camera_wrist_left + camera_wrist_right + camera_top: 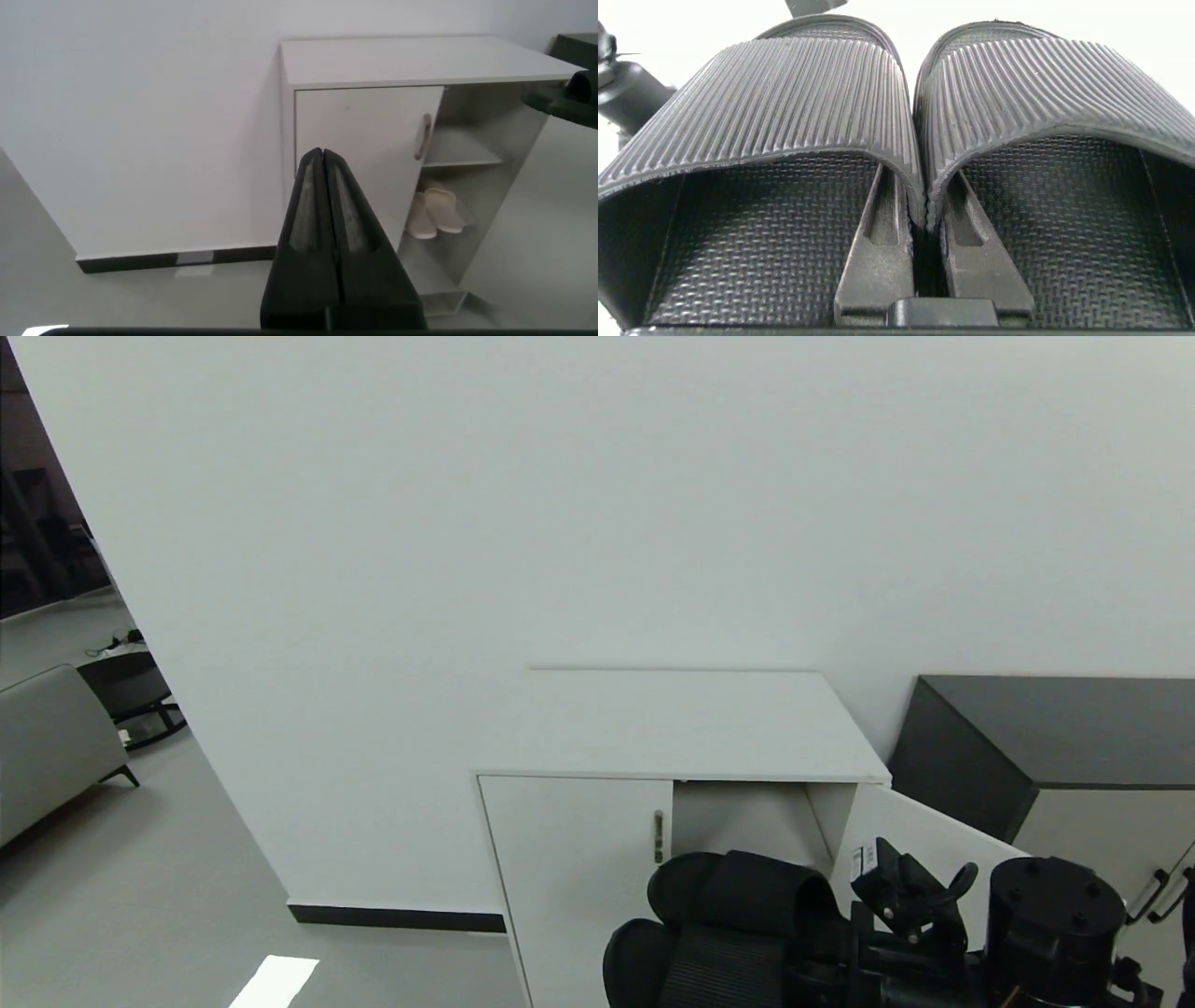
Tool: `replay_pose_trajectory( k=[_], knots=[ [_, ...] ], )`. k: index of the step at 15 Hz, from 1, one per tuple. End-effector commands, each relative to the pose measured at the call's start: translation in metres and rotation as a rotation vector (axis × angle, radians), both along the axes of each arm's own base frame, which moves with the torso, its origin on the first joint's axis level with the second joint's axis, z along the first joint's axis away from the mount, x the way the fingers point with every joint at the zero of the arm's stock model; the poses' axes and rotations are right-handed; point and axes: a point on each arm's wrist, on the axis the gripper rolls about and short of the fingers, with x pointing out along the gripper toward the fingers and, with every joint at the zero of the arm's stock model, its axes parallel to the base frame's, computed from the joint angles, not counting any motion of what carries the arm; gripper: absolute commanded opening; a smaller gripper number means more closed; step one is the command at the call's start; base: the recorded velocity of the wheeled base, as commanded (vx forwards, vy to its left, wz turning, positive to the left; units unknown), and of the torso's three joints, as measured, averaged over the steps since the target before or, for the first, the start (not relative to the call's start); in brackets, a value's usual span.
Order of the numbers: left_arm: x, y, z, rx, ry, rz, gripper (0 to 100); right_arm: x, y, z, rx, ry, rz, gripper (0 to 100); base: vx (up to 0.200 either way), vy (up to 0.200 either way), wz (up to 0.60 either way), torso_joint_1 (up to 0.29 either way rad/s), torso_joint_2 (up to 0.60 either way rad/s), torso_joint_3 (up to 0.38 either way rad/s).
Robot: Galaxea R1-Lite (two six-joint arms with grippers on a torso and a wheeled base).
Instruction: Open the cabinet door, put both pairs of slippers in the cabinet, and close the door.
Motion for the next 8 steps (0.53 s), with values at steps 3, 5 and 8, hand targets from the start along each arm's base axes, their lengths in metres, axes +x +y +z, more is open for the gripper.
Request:
replay_pose_trajectory(
  k=[3,5,8],
  knots=[
    [0.0001,0.0,0.0,-0.001,0.002,0.0,0,-0.0048,-0.0032,-0.0039,-0.019,0.02,0.009,0,0.0,-0.2,0.0,0.005,0.0,-0.001],
    [0.0001,0.0,0.0,-0.002,0.002,0.002,0,-0.0074,-0.0051,-0.0036,-0.023,0.017,0.016,0,0.0,0.0,0.0,0.0,0.0,0.0],
    [0.0001,0.0,0.0002,-0.004,0.001,0.002,0,-0.0087,-0.0048,-0.0031,-0.02,0.016,0.039,0,0.0,0.0,0.0,0.0,0.0,0.0]
  ],
)
